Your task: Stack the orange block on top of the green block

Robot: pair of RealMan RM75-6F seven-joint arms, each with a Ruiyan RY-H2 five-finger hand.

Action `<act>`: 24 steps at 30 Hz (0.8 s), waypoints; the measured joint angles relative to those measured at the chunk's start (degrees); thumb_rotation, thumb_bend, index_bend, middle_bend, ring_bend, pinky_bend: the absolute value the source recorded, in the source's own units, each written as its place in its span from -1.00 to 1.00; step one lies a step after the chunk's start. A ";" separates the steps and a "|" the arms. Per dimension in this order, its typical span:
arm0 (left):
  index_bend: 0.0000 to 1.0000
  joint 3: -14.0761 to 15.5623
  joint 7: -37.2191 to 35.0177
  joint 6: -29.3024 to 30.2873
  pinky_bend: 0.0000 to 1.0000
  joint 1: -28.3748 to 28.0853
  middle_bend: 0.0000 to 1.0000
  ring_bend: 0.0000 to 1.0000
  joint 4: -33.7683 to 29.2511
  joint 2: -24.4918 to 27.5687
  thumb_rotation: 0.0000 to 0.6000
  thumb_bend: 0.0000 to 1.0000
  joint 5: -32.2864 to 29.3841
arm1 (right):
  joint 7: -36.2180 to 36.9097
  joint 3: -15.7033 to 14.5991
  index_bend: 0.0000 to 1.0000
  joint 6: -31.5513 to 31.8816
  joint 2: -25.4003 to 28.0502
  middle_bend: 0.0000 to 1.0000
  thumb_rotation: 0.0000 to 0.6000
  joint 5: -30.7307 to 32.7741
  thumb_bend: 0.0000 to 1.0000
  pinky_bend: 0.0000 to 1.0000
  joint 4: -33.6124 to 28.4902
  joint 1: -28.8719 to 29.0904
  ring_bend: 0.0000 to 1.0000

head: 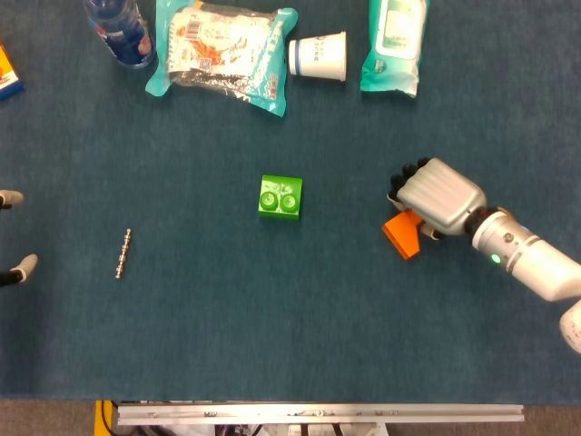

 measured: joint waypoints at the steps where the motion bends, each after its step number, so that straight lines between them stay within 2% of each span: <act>1: -0.45 0.00 -0.04 -0.03 -0.46 -0.01 -0.33 -0.43 0.03 -0.01 1.00 -0.68 0.00 | -0.04 0.00 -0.02 0.04 -0.06 -0.28 1.00 0.00 -0.54 -0.30 0.02 0.00 -0.45; 9: -0.45 -0.03 -0.35 -0.04 -0.46 0.05 -0.33 -0.43 0.29 0.01 1.00 -0.68 0.09 | -0.69 0.00 0.02 0.17 -0.43 -0.25 1.00 0.16 -0.41 -0.29 0.16 0.03 -0.44; 15: -0.45 -0.03 -0.68 0.03 -0.46 0.16 -0.33 -0.43 0.41 0.11 1.00 -0.68 0.18 | -1.47 0.09 0.06 0.47 -0.18 -0.23 1.00 0.36 -0.41 -0.29 -0.15 0.08 -0.43; 24: -0.45 0.02 -0.61 0.01 -0.46 0.11 -0.33 -0.43 0.24 0.17 1.00 -0.68 0.62 | -5.68 0.92 0.10 1.16 4.01 -0.22 1.00 -0.14 -0.41 -0.29 -3.56 1.38 -0.43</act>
